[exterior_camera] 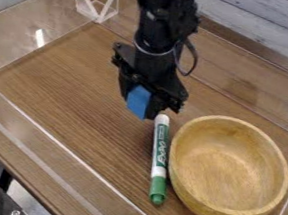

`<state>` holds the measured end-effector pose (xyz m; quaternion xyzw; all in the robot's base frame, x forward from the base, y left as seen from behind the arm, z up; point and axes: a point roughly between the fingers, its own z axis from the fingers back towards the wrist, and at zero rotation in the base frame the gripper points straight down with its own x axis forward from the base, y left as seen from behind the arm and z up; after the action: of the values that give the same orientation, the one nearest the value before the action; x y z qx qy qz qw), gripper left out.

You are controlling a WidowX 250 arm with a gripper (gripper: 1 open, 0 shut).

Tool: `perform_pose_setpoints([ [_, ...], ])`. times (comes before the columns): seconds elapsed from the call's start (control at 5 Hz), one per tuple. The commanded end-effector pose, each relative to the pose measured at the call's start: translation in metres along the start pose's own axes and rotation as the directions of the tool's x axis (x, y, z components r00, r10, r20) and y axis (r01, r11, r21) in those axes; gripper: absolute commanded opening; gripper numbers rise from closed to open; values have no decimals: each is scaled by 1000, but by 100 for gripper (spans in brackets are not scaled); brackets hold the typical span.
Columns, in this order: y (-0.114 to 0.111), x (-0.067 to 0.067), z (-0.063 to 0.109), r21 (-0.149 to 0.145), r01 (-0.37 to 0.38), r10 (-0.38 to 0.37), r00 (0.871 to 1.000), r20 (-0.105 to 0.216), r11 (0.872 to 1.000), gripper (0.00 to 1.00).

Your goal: Remove the blue block from inside the brown bowl and put it on the table

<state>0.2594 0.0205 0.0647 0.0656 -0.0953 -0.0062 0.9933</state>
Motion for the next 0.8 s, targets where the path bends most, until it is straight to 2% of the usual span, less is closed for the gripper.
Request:
perform_pose_setpoints([
  [0.0,5,11,2,-5,-3,3,999,44,1000,0],
  [0.4,9,16,-5,-12,9,-8,998,57,1000,0],
  [0.6,9,17,-8,-14,13,-12,998,60,1000,100],
])
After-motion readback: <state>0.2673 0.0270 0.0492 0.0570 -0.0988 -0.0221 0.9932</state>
